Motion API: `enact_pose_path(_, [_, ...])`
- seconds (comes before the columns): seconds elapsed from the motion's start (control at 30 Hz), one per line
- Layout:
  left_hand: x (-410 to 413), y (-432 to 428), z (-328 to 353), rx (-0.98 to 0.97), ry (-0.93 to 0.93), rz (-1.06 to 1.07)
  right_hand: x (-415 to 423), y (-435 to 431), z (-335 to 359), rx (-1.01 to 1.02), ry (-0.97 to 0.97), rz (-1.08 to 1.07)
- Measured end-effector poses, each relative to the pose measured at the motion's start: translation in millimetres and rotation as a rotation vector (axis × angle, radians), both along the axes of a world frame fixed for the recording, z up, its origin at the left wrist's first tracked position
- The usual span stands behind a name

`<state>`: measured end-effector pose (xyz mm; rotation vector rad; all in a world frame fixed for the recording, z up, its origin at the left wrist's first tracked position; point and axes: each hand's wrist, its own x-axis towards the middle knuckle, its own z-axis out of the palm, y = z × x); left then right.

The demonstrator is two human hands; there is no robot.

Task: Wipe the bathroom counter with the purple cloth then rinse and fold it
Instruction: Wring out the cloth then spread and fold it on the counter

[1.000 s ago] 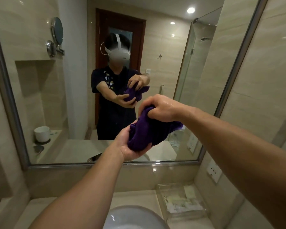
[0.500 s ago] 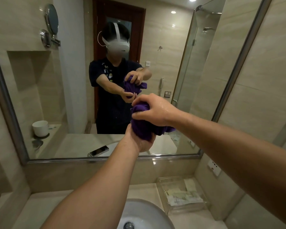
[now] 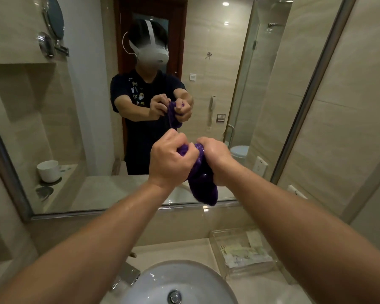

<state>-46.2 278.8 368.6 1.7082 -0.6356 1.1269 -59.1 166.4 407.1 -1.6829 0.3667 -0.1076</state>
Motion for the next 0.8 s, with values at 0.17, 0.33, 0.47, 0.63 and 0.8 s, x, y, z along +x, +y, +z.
enact_pose_path(0.17, [2, 11, -20, 0.206, -0.015, -0.058, -2, -3, -33, 0.092, 0.097, 0.07])
enact_pose_path(0.33, [0, 9, -38, 0.067, 0.334, -0.016, -3, 0, -63, 0.264, 0.065, 0.037])
enact_pose_path(0.47, [-3, 5, -41, -0.216, 0.544, -0.052, -4, -4, -71, 0.298, 0.181, 0.108])
enact_pose_path(0.63, [-3, 8, -46, -0.328, 0.63, -0.157, -7, -3, -80, 0.628, 0.266, 0.211])
enact_pose_path(0.8, [2, 13, -54, -0.507, 0.747, -0.389, 3, -3, -79, 0.595, -0.003, 0.051])
